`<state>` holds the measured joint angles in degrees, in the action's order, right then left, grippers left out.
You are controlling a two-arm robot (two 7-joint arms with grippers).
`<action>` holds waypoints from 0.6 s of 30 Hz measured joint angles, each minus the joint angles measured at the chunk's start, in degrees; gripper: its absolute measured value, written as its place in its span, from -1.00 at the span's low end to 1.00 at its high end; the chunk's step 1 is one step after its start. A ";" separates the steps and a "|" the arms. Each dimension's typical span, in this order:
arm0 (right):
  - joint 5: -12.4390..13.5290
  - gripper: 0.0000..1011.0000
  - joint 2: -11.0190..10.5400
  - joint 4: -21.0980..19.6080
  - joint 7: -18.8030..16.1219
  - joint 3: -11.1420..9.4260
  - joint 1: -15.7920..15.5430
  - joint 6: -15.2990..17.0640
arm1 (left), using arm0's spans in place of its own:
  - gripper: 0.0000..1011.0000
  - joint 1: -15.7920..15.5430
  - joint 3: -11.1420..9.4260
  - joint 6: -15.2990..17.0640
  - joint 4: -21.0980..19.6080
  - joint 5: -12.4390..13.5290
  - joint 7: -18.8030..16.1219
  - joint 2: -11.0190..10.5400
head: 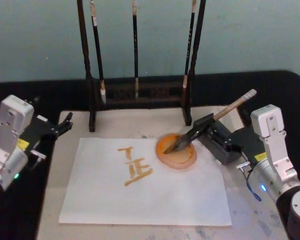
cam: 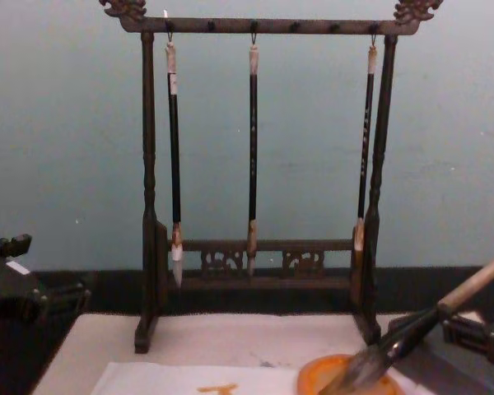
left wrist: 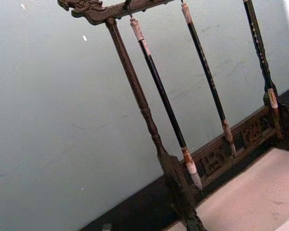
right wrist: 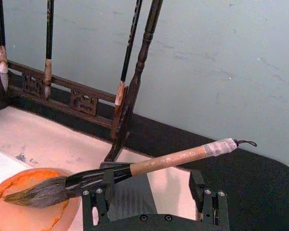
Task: Pick up the brush from the inkstone, write on the paper, then place the brush back to its original position.
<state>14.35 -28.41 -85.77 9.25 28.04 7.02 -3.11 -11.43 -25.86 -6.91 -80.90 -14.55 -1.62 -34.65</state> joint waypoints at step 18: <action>0.82 0.98 -0.12 -0.08 -0.36 -0.14 -0.07 -0.01 | 1.00 0.00 0.00 0.00 0.00 0.00 0.00 0.00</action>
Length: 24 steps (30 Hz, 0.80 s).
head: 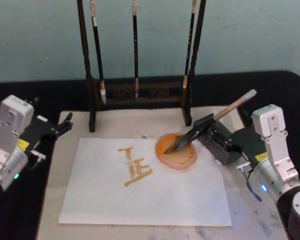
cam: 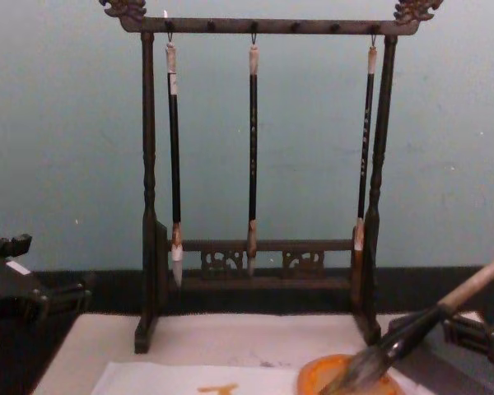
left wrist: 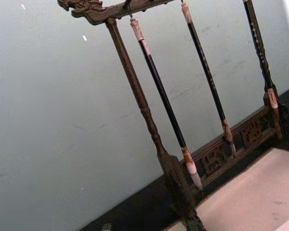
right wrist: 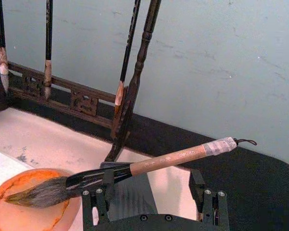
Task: Pick up the brush from the inkstone, write on the paper, then place the brush back to its original position.
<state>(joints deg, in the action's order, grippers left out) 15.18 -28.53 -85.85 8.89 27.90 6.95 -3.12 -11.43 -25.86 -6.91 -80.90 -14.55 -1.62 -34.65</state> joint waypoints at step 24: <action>0.25 0.98 -0.04 -0.05 -0.14 -0.04 -0.04 -0.09 | 1.00 0.00 0.00 0.00 0.00 0.00 0.00 0.00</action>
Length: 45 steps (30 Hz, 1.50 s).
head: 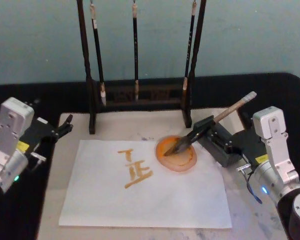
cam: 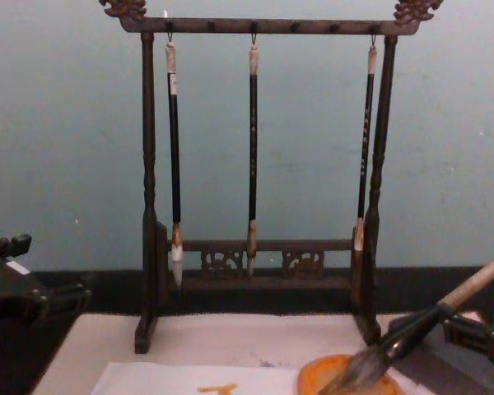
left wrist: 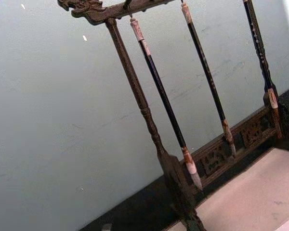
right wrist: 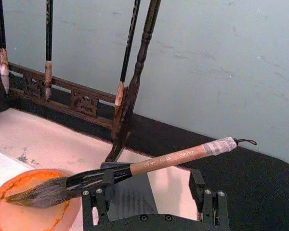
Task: Pick up the brush from the inkstone, write on the paper, then place the brush back to its original position.
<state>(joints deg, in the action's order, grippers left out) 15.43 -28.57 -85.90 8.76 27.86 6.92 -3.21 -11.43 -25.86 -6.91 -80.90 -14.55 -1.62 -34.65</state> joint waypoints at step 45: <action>0.02 0.98 0.00 0.00 0.00 0.01 0.00 0.01 | 1.00 0.00 0.00 0.00 0.00 0.00 0.00 0.00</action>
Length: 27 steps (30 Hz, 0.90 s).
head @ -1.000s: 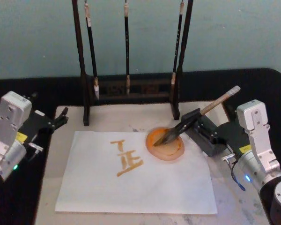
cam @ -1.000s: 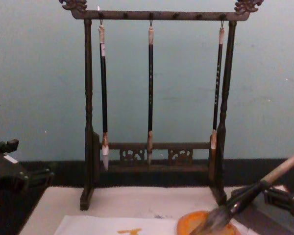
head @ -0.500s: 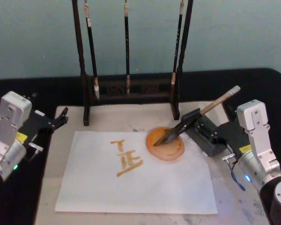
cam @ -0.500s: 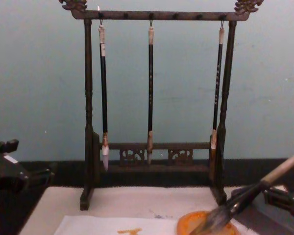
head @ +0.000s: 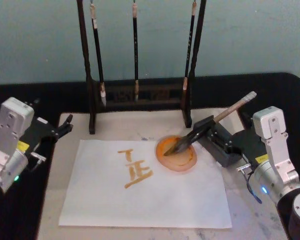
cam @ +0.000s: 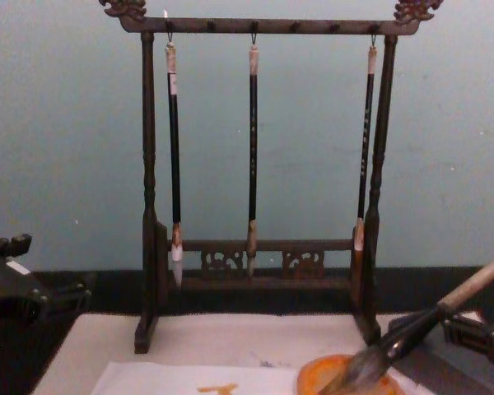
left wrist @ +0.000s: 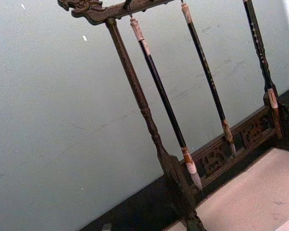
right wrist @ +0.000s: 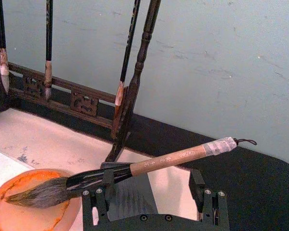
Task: Pick up the brush from the inkstone, write on the paper, then place the brush back to its original position.
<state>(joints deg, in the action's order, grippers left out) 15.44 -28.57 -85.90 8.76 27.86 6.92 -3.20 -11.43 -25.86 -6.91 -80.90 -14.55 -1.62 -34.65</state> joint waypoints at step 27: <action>0.00 0.98 0.00 0.00 0.00 0.00 0.00 0.00 | 1.00 0.00 0.00 0.00 0.00 0.00 0.00 0.00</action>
<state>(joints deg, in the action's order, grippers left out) 15.44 -28.57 -85.90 8.76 27.86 6.92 -3.20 -11.43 -25.86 -6.91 -80.90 -14.55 -1.62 -34.65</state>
